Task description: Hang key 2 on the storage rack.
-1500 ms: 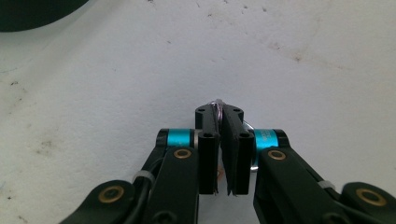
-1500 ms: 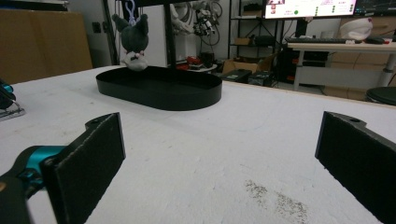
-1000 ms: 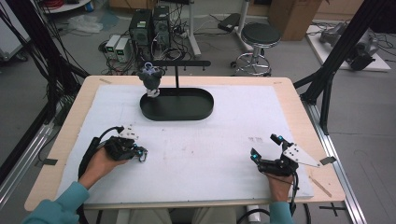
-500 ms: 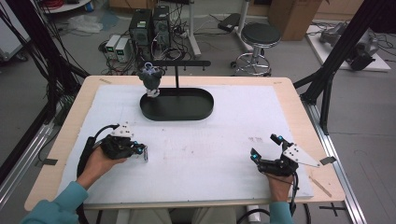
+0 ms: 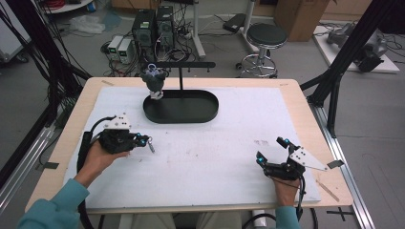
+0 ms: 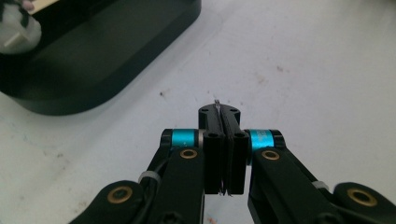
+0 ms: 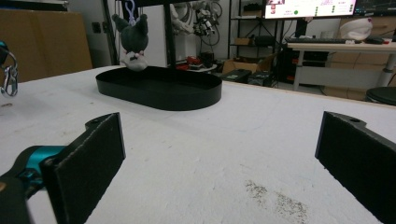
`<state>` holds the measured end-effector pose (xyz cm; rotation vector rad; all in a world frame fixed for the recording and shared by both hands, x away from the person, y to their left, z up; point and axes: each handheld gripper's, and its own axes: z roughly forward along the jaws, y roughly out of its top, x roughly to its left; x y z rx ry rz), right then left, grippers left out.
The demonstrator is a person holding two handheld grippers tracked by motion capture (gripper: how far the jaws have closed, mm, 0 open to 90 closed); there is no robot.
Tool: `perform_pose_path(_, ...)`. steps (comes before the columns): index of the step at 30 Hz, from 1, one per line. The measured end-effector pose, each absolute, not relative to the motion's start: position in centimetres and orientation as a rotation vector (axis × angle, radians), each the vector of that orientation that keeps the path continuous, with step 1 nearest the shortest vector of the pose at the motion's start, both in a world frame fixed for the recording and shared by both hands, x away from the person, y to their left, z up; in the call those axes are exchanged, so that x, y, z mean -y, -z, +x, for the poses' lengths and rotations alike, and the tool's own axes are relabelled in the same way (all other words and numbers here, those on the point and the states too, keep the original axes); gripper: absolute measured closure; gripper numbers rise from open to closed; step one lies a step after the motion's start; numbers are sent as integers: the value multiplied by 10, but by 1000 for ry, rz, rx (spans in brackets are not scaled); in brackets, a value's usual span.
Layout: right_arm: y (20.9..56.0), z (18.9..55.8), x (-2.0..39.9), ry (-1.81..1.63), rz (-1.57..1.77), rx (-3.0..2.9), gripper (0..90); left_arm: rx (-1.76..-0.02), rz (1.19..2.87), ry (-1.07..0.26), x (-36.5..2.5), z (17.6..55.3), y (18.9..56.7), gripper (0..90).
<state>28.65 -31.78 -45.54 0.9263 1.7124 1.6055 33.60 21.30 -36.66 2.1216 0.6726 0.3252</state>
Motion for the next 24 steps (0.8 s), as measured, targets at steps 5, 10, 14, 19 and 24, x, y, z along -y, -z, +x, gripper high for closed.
perform_pose_path(5, 455, 286, 318, -1605, 929, -1712, 7, -667, 2093, -350, -211, 345, 346, 882)
perform_pose_path(10, 455, 286, 318, -1607, 930, -1712, 7, -656, 2069, -392, -207, 358, 324, 882)
perform_pose_path(14, 455, 286, 318, -1605, 925, -1711, 7, -648, 2046, -418, -200, 371, 307, 882)
perform_pose_path(19, 455, 286, 318, -1612, 928, -1706, 7, -630, 2031, -439, -190, 387, 289, 882)
perform_pose_path(24, 456, 286, 319, -1613, 928, -1704, 7, -618, 2027, -464, -180, 401, 275, 882)
